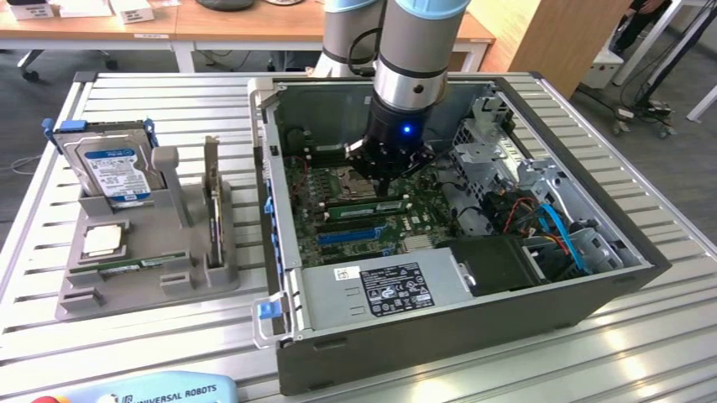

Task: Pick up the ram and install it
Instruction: 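Press down the ram until it locks into place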

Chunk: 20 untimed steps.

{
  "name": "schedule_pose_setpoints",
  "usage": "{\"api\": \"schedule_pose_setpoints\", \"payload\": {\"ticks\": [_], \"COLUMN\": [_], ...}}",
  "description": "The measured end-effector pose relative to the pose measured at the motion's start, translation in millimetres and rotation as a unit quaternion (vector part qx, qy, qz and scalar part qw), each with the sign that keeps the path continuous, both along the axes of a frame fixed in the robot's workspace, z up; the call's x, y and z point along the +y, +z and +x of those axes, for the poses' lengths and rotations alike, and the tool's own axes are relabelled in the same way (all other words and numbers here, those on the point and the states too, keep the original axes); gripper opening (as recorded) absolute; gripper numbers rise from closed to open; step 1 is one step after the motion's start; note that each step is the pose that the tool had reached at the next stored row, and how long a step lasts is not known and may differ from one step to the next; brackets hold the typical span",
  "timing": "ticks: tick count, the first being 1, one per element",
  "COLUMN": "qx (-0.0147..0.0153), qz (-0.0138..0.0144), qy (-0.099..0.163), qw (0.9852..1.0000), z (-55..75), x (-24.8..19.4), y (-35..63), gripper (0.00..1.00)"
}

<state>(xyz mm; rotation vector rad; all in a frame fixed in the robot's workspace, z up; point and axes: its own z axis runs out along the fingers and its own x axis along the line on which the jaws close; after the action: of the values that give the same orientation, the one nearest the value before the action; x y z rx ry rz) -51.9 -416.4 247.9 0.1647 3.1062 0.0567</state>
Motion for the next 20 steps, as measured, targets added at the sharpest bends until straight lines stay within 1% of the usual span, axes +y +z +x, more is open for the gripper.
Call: {"api": "schedule_pose_setpoints", "payload": {"ticks": [8, 14, 17, 20], "qx": [0.0000, 0.0007, 0.0015, 0.0021], "qz": [-0.0001, -0.0033, -0.0053, -0.0079], "qy": [0.000, 0.002, 0.006, 0.008], "qw": [1.0000, 1.0000, 1.0000, 0.9999], "z": [-0.9, -0.8, -0.8, -0.9], "x": [0.0, 0.0, 0.0, 0.0], "y": [0.0, 0.0, 0.0, 0.0], "gripper": [0.10, 0.10, 0.10, 0.10]}}
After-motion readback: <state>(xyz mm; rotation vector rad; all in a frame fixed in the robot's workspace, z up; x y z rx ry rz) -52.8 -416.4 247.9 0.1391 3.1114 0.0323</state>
